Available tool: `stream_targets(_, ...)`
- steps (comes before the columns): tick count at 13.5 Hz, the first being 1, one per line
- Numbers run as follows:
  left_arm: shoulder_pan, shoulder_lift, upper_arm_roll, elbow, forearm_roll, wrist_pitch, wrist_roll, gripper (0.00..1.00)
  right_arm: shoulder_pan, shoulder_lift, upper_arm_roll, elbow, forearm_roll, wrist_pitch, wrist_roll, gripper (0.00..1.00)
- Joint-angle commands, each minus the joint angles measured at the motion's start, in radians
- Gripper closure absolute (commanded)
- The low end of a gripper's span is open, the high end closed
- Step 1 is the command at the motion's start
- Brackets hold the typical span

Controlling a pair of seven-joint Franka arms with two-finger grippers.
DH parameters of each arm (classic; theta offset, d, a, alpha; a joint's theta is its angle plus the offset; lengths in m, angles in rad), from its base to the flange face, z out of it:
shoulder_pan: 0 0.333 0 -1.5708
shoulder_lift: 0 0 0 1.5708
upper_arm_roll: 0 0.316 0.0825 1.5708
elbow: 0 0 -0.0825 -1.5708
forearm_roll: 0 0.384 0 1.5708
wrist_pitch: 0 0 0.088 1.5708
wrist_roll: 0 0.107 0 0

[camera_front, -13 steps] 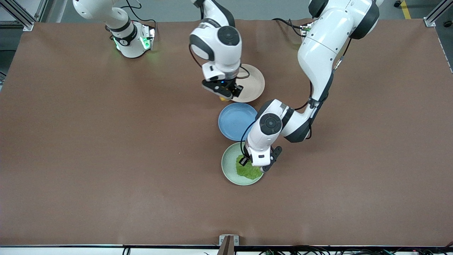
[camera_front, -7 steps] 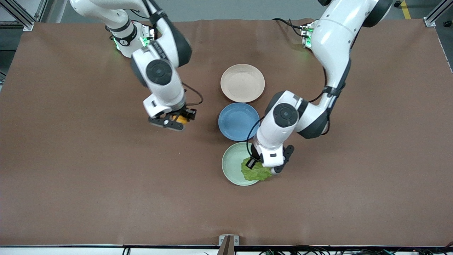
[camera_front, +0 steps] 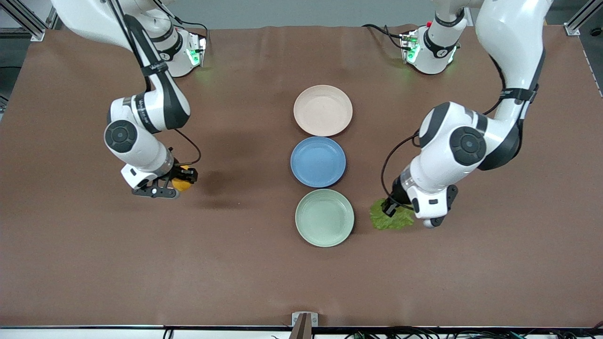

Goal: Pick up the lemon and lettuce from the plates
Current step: 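Lift the lettuce with the left gripper while the right gripper carries the lemon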

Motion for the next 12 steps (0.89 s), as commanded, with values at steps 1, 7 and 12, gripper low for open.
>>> stream_targets(1, 0.075, -0.142, -0.026, -0.25, 0.014, 0.077, 0.079, 1.0, -0.057, -0.033, 0.022, -0.111, 0.012, 0.124, -0.077, 0.95)
stream_targets(7, 0.193, -0.231, -0.026, -0.586, 0.017, 0.356, 0.204, 1.0, -0.135, 0.051, 0.025, -0.118, 0.012, 0.204, -0.209, 0.95)
stream_targets(12, 0.242, -0.217, -0.025, -0.686, 0.022, 0.501, 0.27, 0.99, -0.143, 0.082, 0.027, -0.119, 0.013, 0.226, -0.221, 0.95)
